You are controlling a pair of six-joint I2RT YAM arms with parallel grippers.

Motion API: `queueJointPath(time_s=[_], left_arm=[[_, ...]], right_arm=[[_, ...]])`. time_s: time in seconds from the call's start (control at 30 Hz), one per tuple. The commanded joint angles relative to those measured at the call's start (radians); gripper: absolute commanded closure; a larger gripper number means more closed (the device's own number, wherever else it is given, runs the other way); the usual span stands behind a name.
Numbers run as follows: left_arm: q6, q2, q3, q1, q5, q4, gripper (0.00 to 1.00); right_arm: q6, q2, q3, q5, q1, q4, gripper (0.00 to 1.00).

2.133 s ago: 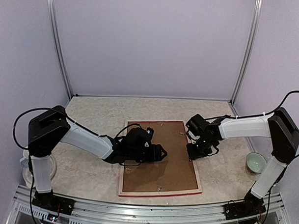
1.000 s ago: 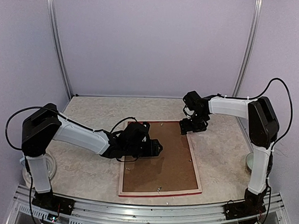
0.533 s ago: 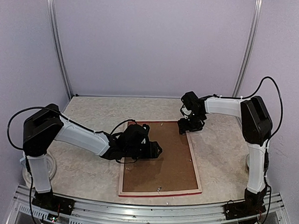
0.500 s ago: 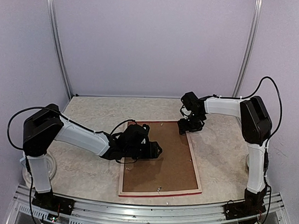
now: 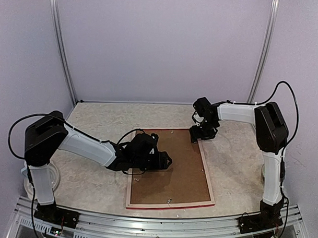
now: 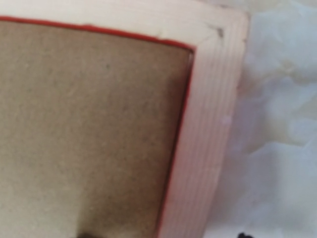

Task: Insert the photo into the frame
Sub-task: Press the fastener onto the backboard.

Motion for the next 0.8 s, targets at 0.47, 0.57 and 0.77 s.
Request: queueJointPath(time_s=[0.47, 0.57, 0.77], left_arm=[[0.074, -0.082, 0.037, 0.056, -0.053, -0.055, 0.23], [0.086, -0.102, 0.035, 0.087, -0.051, -0.063, 0.22], [0.135, -0.099, 0.064, 0.136, -0.029, -0.070, 0.17]], right_arm=[[0.027, -0.079, 0.024, 0.038, -0.011, -0.027, 0.17], [0.028, -0.092, 0.023, 0.077, -0.010, -0.040, 0.16], [0.023, -0.096, 0.014, 0.120, -0.010, -0.050, 0.14]])
